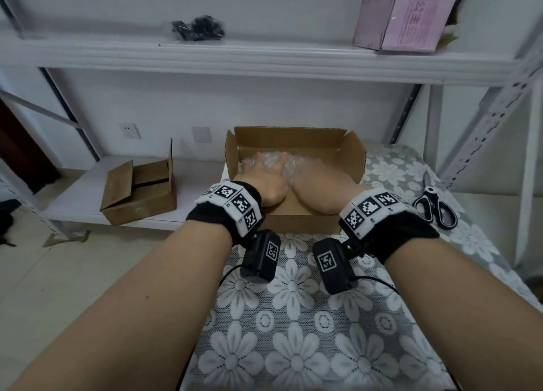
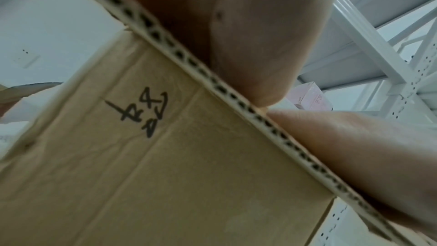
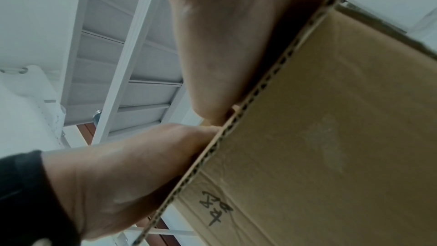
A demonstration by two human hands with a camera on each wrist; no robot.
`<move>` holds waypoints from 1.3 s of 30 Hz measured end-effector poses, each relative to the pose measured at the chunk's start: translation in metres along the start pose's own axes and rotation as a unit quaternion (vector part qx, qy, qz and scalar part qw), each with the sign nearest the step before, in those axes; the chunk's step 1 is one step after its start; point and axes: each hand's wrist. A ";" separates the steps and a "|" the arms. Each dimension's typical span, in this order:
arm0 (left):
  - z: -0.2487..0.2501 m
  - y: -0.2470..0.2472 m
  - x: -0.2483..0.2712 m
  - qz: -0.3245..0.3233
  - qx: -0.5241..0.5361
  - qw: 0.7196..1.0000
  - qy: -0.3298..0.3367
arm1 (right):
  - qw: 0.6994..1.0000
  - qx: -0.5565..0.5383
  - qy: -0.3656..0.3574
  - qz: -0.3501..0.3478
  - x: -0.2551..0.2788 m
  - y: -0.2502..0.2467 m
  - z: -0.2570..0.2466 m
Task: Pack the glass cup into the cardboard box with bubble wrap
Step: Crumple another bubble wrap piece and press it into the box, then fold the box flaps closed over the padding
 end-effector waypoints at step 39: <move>-0.040 0.014 0.051 0.302 0.333 0.893 0.016 | 0.993 -0.008 -0.101 0.062 0.004 0.008 -0.048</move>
Point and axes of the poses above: each hand's wrist, its own x-axis away from the middle knuckle, its own y-axis out of the palm, z = x × y, and after that the axes turned 13 degrees about z, right-handed
